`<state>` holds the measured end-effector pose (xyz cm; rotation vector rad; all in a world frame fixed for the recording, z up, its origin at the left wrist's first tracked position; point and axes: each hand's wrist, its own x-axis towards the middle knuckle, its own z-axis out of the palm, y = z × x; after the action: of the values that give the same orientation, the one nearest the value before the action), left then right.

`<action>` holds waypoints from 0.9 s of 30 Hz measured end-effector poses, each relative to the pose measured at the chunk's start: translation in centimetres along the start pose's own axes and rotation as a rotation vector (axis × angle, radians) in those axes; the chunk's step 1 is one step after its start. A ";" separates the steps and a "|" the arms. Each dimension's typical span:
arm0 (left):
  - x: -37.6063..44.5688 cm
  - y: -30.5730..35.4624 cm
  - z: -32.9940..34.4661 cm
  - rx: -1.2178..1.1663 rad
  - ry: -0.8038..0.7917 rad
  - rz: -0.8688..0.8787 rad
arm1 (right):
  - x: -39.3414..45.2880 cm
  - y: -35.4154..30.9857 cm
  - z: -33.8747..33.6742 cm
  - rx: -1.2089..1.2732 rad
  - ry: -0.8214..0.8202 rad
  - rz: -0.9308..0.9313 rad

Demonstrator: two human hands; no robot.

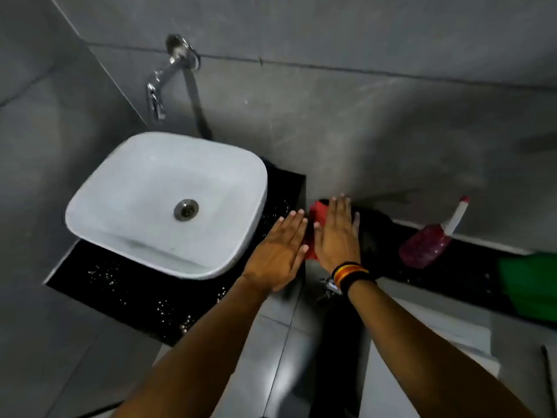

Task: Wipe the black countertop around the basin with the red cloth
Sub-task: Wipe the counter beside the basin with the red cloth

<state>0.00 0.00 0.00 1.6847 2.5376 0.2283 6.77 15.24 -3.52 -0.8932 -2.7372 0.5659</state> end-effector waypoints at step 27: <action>-4.7 -2.2 10.0 0.100 -0.097 0.021 | 5.1 3.8 10.9 0.501 0.139 0.330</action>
<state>1.34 -4.44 -10.29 1.7127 2.5009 0.0209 1.39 17.96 -14.60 -1.1894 -2.1754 1.1364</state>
